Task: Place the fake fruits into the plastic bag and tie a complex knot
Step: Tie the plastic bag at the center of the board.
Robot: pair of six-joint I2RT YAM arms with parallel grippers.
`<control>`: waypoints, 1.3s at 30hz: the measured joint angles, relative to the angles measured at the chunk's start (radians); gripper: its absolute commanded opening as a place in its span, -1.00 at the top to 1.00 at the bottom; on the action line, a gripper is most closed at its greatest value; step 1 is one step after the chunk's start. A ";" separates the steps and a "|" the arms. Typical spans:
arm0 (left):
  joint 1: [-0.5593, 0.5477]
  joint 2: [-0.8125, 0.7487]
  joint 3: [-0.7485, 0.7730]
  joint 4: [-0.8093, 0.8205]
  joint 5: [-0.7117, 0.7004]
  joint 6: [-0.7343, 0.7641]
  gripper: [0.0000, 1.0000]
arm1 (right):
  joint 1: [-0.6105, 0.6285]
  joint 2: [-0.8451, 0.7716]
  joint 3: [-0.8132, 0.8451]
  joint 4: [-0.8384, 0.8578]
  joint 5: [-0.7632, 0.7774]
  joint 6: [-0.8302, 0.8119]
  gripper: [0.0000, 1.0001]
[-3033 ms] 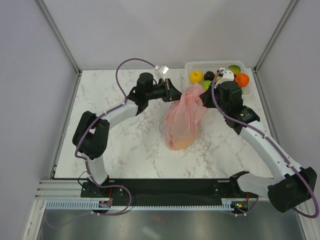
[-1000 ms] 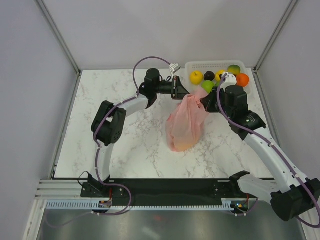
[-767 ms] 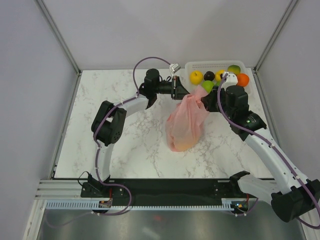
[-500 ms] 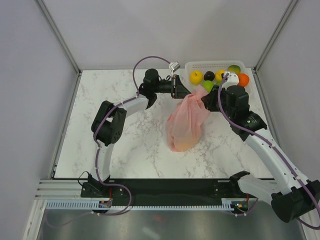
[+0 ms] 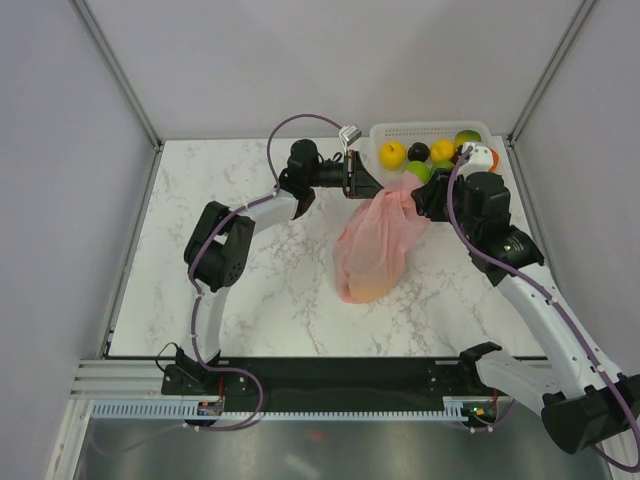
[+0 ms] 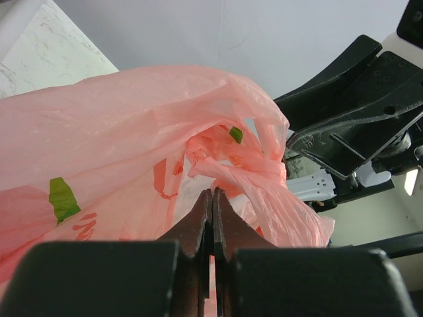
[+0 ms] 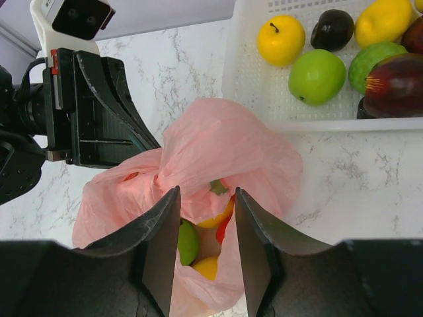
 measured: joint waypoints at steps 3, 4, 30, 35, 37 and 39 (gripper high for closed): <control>0.000 0.000 0.000 0.000 0.000 0.000 0.95 | -0.019 -0.018 0.000 -0.013 -0.005 0.000 0.07; 0.000 0.000 0.000 0.001 0.000 -0.001 0.95 | -0.027 -0.024 0.000 -0.016 -0.010 0.000 0.07; 0.000 0.000 0.000 0.010 0.000 -0.009 0.96 | -0.205 0.051 -0.092 0.000 -0.406 0.005 0.31; 0.000 0.000 0.000 0.010 0.000 -0.009 0.95 | -0.206 0.056 -0.095 0.027 -0.427 0.008 0.30; 0.000 0.000 0.000 0.010 0.000 -0.009 0.95 | -0.206 0.057 -0.095 0.039 -0.438 0.012 0.30; 0.000 0.000 0.000 0.010 0.000 -0.009 0.95 | -0.206 0.058 -0.095 0.047 -0.446 0.016 0.28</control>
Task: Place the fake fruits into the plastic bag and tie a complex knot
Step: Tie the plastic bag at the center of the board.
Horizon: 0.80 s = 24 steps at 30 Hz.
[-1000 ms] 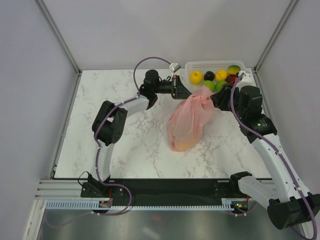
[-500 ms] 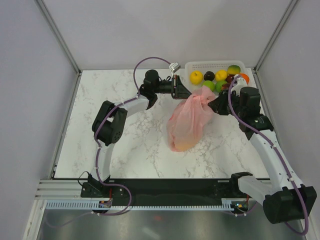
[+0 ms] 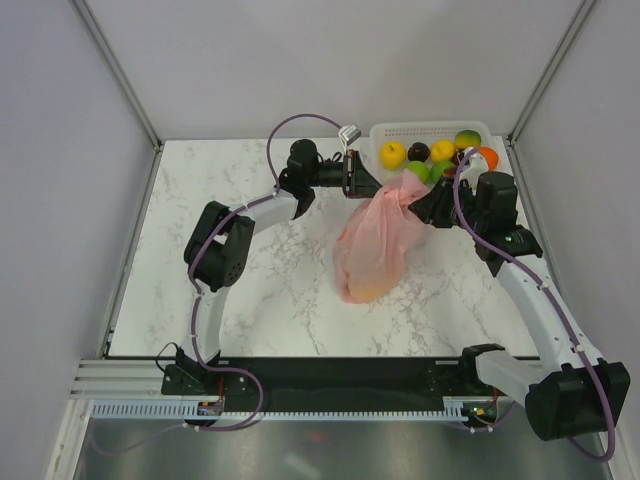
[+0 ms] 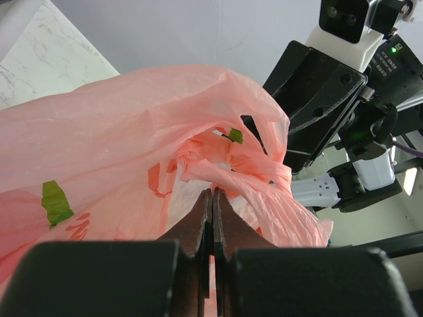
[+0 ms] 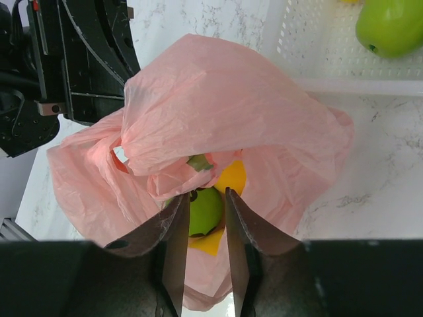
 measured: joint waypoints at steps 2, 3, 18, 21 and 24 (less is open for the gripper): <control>0.000 0.000 0.000 0.000 0.000 0.000 0.96 | 0.000 0.000 0.000 0.008 -0.006 0.004 0.28; 0.000 0.000 0.000 0.000 0.000 0.000 0.95 | 0.000 0.000 0.000 0.011 -0.008 0.007 0.28; 0.000 0.000 0.000 -0.004 0.000 0.000 0.95 | 0.000 0.004 -0.001 0.057 -0.019 0.057 0.10; 0.000 0.000 0.000 -0.008 0.000 0.001 0.96 | 0.000 0.011 -0.001 0.074 -0.019 0.070 0.11; 0.000 0.000 0.000 -0.015 0.000 0.001 0.96 | 0.000 0.023 -0.002 0.086 -0.019 0.085 0.10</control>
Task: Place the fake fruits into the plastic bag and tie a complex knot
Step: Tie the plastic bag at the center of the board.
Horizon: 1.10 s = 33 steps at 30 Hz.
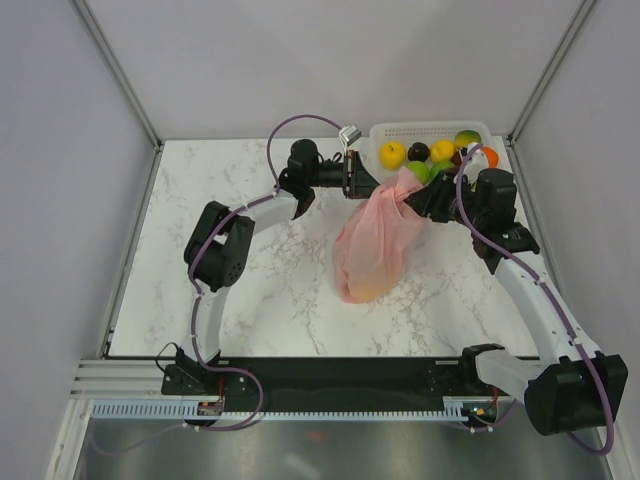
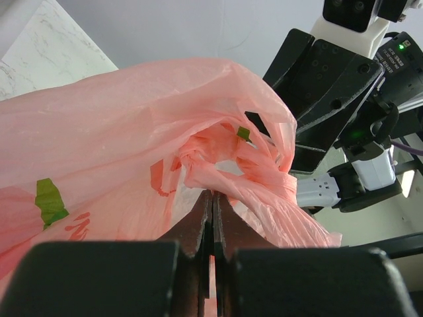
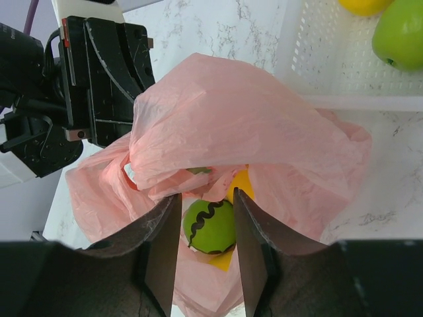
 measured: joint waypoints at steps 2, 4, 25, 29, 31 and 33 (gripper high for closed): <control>0.000 0.000 0.000 -0.006 0.000 0.000 0.96 | 0.000 0.006 -0.003 0.015 -0.001 0.011 0.11; 0.000 0.000 0.000 -0.014 0.000 0.001 0.96 | 0.000 0.012 -0.004 0.026 -0.002 0.023 0.11; 0.000 0.000 0.000 -0.138 0.000 0.090 0.95 | 0.000 0.063 -0.022 0.140 -0.053 0.143 0.41; 0.000 0.000 0.000 -0.139 0.000 0.095 0.95 | 0.000 0.073 -0.032 0.148 -0.064 0.156 0.35; 0.000 0.000 0.000 -0.140 0.000 0.097 0.95 | 0.000 0.076 -0.037 0.152 -0.066 0.161 0.31; 0.000 0.000 0.000 -0.140 0.000 0.101 0.95 | 0.000 0.080 -0.039 0.163 -0.067 0.167 0.31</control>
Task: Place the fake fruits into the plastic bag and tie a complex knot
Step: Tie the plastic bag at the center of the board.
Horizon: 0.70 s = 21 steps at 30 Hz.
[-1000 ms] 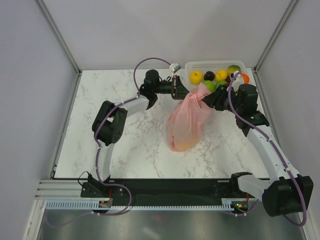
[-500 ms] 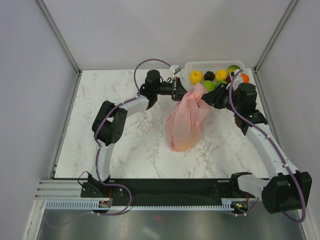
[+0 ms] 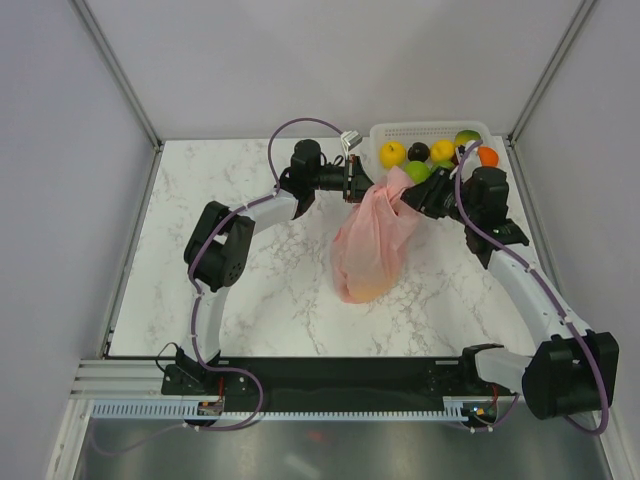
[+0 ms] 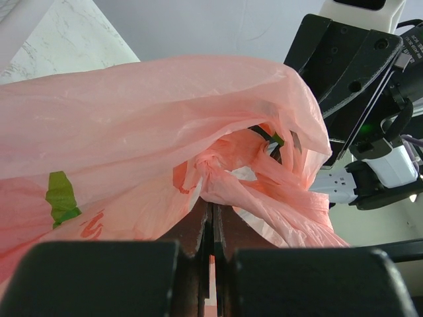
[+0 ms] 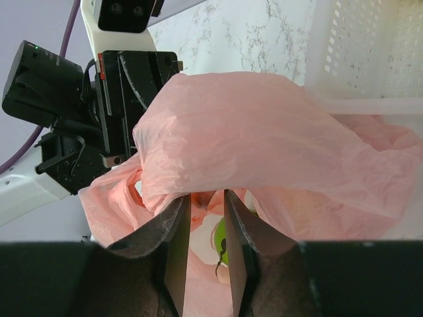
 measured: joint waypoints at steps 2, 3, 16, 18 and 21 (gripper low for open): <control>0.000 0.000 0.000 0.000 0.000 0.002 0.96 | 0.000 0.006 0.000 0.016 -0.001 0.005 0.30; 0.000 0.000 0.000 0.000 0.000 0.003 0.95 | 0.000 0.011 -0.001 0.026 -0.002 0.007 0.29; 0.000 0.000 0.000 -0.014 0.000 0.016 0.95 | 0.000 0.051 -0.031 0.113 -0.013 0.058 1.00; 0.000 0.000 0.000 -0.025 0.000 0.024 0.95 | 0.000 0.045 -0.031 0.101 0.000 0.052 1.00; 0.005 -0.005 0.000 -0.061 -0.002 0.048 0.96 | 0.000 0.026 -0.022 0.039 0.037 0.023 1.00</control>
